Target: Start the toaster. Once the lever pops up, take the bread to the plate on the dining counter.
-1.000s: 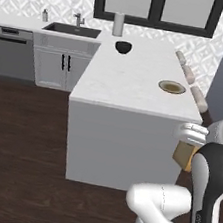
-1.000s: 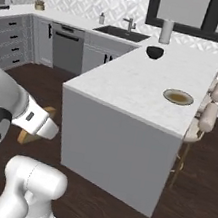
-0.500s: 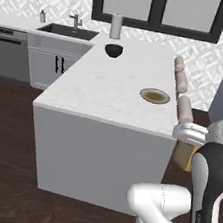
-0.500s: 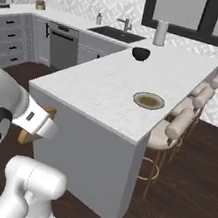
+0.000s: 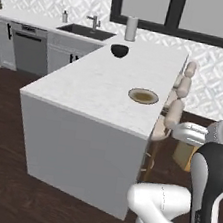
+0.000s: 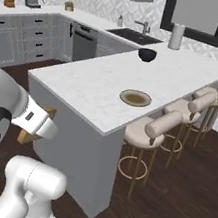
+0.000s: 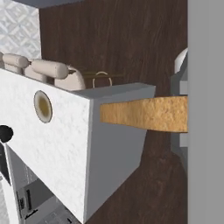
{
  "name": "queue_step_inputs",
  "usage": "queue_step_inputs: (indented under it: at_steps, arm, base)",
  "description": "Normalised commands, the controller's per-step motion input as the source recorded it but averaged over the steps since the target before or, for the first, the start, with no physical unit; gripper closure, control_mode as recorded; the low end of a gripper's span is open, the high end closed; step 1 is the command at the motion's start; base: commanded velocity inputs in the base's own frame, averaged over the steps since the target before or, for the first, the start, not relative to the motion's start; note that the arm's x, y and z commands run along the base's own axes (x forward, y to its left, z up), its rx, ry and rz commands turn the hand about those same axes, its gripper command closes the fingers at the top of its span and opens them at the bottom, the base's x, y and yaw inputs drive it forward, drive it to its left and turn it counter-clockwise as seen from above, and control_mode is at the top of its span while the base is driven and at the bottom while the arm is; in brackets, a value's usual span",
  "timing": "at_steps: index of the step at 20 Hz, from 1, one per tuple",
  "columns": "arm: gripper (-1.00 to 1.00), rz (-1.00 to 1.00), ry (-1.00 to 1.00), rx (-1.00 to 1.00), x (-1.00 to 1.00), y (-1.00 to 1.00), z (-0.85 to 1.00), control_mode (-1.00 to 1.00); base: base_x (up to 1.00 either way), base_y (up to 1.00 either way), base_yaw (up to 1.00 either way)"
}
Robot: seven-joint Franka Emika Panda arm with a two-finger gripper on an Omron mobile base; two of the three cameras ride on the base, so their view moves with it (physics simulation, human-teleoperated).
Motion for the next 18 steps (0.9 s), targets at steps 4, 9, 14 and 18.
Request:
queue_step_inputs:
  at_steps: [4, 9, 14, 18]
  arm:
    - [1.00, 0.00, 0.00, 0.00, 0.00, 0.00, 0.00, 1.00]
    - [1.00, 0.00, 0.00, 0.00, 0.00, 0.00, 0.00, 1.00]
    - [1.00, 0.00, 0.00, 0.00, 0.00, 0.00, 0.00, 1.00]
    - [1.00, 0.00, 0.00, 0.00, 0.00, 0.00, 0.00, 1.00]
  base:
    - [0.01, -1.00, 0.37]
    - [0.09, -1.00, 0.39]
    - [0.19, -1.00, 0.41]
    - [0.27, -1.00, 0.42]
